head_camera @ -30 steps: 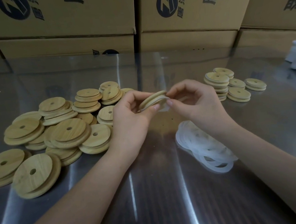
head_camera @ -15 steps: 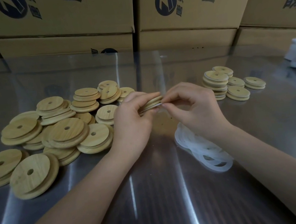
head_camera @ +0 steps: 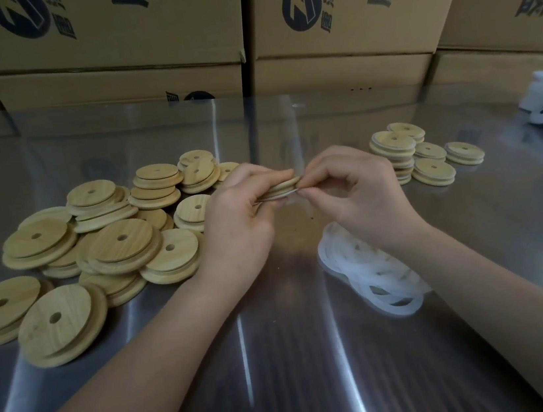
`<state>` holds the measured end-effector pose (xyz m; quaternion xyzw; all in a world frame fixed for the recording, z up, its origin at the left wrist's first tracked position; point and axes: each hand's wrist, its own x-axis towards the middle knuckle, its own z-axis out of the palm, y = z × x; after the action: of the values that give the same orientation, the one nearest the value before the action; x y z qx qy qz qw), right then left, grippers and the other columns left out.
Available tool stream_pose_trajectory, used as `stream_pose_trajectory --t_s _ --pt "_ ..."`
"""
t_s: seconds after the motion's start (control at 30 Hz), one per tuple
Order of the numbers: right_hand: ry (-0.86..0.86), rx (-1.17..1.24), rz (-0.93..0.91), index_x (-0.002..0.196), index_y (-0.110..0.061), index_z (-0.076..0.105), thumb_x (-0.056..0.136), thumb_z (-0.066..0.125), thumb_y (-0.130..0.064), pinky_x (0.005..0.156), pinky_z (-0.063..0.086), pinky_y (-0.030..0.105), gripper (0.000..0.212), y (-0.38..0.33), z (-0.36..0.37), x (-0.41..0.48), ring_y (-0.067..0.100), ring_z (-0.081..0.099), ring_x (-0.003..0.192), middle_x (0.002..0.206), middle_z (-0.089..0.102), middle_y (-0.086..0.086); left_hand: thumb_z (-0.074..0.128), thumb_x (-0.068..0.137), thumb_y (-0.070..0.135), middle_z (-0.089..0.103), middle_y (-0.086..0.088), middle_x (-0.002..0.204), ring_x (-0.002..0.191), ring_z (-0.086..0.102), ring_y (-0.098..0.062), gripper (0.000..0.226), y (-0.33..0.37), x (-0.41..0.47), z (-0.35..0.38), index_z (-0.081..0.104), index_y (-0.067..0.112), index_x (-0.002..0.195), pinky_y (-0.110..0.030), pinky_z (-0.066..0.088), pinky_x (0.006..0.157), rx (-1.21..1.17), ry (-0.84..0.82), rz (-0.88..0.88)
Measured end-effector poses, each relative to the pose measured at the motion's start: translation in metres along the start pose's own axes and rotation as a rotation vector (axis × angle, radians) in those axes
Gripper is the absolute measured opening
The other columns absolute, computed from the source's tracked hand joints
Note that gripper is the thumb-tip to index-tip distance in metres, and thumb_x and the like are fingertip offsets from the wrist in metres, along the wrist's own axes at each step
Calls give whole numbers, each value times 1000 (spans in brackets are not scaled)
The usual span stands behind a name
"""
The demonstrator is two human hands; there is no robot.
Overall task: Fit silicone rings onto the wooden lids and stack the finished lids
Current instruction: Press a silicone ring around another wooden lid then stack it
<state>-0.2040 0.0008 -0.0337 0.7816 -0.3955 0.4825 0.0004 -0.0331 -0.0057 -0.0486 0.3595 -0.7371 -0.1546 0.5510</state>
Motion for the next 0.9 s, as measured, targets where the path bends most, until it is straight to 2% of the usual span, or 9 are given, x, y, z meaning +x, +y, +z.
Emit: stream_pose_trajectory --t_s 0.27,0.4,0.5,0.63,0.73,0.8,0.9 --pt "5 -11 -15 86 0 72 81 72 5 72 55 25 7 -3 2 -3 16 64 79 82 66 7 69 82 -5 64 -3 103 99 57 -3 21 0 -3 2 68 6 99 -13 43 87 -54 -1 -63" --pt "46 -5 5 90 0 70 83 72 1 74 56 31 7 -5 5 -4 18 65 82 86 67 6 66 89 5 65 1 108 102 62 -11 15 -1 -3 2 58 11 100 -30 50 89 -203 12 -233" --pt "63 24 61 91 -1 69 82 74 -2 75 56 34 10 -6 8 -6 19 66 82 86 67 7 66 89 10 65 11 104 99 62 -3 16 -1 -4 2 57 19 98 -27 50 87 -280 29 -310" --pt "84 46 59 88 0 69 83 73 -1 74 55 25 7 -8 12 -7 16 65 82 86 66 6 69 86 14 63 10 92 87 62 -3 20 2 -5 4 53 25 90 -23 48 78 -382 14 -373" --pt "116 3 24 85 0 70 83 72 3 74 53 21 4 -6 11 -6 16 64 81 84 66 6 74 84 8 66 -2 91 86 65 -10 24 3 -4 4 53 20 89 -26 52 75 -358 -8 -362" --pt "105 -29 -7 84 0 71 83 72 3 73 52 22 4 -5 10 -6 18 64 80 83 67 7 75 83 7 69 4 93 91 66 -8 25 4 -4 3 58 23 92 -28 55 81 -300 -29 -326" --pt "70 -83 -67 83 2 71 83 72 3 71 54 33 2 -3 11 -7 22 64 78 82 68 10 76 81 9 69 17 92 92 64 -1 27 3 -5 1 66 29 98 -24 53 84 -144 -41 -257"
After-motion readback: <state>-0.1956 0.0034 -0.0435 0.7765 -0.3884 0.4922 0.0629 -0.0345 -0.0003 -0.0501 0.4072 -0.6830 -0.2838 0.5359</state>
